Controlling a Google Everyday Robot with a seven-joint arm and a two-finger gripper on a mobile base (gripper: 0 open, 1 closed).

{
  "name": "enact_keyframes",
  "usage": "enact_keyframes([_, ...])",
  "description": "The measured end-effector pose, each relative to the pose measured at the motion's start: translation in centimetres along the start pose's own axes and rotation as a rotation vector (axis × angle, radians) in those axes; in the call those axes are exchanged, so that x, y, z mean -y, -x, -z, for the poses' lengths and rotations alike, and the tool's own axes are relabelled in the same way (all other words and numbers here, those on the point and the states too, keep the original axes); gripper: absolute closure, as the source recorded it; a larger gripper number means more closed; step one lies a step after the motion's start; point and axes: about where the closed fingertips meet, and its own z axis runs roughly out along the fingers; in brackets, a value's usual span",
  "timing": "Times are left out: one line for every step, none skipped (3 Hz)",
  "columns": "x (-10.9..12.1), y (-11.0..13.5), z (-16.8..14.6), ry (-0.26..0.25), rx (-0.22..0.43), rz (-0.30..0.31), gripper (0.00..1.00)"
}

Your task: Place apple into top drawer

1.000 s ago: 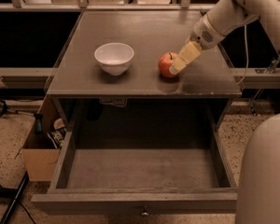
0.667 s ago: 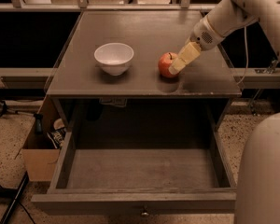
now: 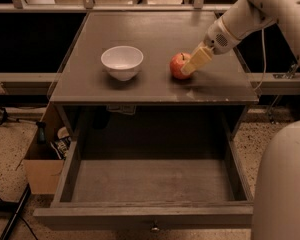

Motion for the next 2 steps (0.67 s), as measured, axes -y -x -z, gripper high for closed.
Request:
enact_keyframes([0.0,0.0,0.0,0.0,0.0,0.0,0.64])
enact_keyframes([0.0,0.0,-0.01,0.0,0.0,0.0,0.94])
